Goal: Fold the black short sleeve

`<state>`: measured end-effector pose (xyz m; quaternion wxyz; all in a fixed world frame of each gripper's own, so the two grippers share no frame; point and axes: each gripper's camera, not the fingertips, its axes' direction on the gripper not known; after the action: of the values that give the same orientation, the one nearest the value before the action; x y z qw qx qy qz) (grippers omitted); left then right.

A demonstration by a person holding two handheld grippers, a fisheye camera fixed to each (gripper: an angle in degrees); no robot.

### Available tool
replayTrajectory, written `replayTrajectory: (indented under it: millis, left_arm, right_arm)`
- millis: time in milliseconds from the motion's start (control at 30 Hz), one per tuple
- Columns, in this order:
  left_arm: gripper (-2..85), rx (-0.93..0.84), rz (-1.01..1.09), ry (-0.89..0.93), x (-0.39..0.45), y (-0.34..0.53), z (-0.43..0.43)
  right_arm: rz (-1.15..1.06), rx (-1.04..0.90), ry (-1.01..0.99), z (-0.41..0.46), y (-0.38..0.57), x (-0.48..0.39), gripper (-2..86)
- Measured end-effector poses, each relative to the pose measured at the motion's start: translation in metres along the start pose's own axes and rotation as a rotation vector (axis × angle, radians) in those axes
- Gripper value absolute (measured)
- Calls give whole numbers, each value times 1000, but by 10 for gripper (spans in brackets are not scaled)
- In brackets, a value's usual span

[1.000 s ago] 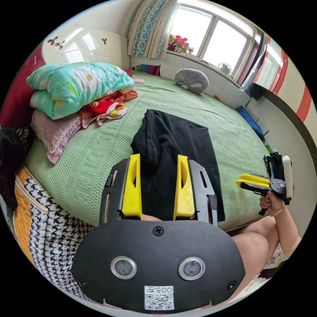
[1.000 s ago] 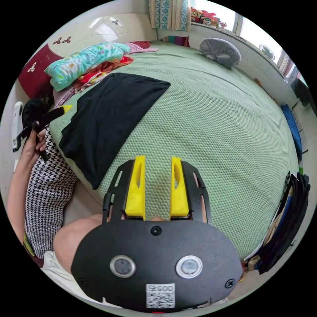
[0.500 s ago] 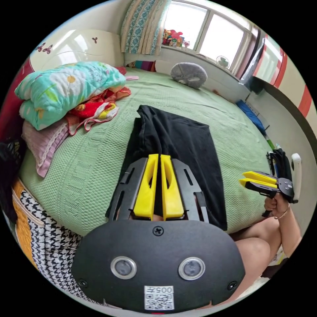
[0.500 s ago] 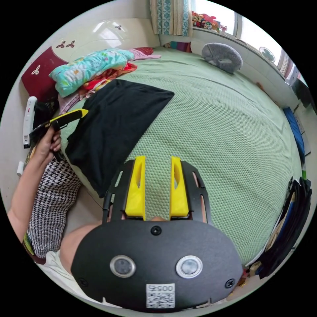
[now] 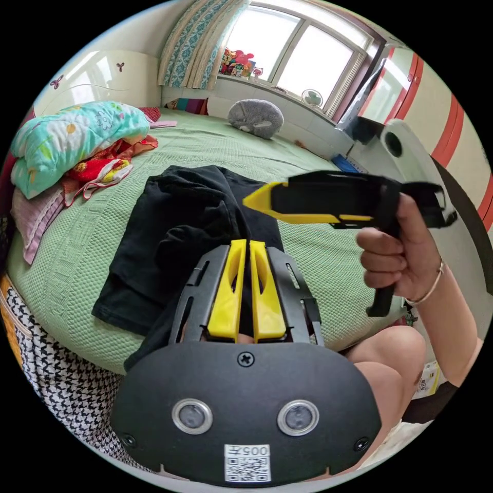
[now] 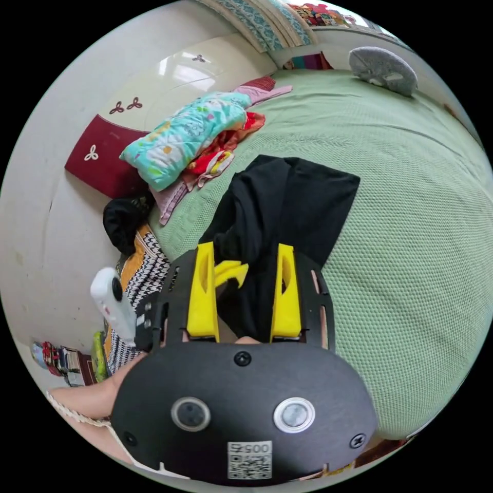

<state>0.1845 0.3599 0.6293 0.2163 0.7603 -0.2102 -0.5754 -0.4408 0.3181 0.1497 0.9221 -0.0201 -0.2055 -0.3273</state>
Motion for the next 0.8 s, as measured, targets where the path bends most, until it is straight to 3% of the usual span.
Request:
replayTrajectory:
  millis: [233, 400, 800]
  left_arm:
    - [1, -12, 95, 77, 30, 16, -1]
    - [0, -4, 125, 41, 37, 23, -14]
    - [6, -25, -31, -151, -34, 29, -53]
  right_arm:
    - [33, -159, 171, 29, -19, 6, 84]
    - [125, -109, 165, 16, -8, 25, 13]
    - [-57, -62, 236, -48, 27, 29, 0]
